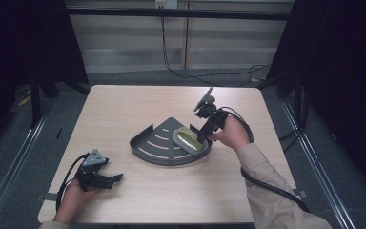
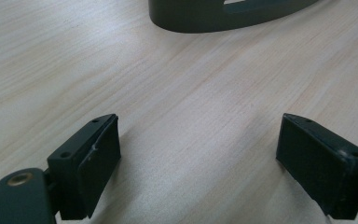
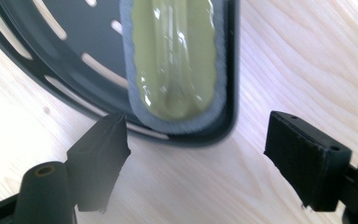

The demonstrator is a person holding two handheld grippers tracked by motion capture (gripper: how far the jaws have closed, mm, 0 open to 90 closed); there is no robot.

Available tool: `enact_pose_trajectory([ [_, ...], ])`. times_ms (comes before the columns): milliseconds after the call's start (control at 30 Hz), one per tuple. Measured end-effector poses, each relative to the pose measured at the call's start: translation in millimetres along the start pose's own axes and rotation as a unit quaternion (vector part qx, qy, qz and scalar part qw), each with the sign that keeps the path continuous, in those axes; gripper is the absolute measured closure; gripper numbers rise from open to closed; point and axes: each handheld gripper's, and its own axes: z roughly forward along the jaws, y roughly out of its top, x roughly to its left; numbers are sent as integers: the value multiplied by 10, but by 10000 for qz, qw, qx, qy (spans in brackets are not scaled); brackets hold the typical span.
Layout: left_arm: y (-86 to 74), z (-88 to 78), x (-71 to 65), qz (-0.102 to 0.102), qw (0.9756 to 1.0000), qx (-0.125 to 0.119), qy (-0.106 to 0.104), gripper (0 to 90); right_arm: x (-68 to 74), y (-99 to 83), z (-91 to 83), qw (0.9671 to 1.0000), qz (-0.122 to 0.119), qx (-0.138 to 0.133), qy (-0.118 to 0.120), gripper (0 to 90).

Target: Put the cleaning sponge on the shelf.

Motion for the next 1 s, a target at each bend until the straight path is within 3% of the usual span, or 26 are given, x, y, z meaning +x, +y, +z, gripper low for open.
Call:
enact_pose_trajectory([
  [100,0,0,0,0,10000,1,0,130,-45,-96,-41,10000,50,-44,-1,203],
  [300,-1,1,-3,-21,10000,-3,-6,130,-50,-272,-67,9999,-77,-77,6,201],
  [1000,0,-2,1,13,10000,17,-2,130,-81,-892,69,9992,-309,-164,199,205],
])
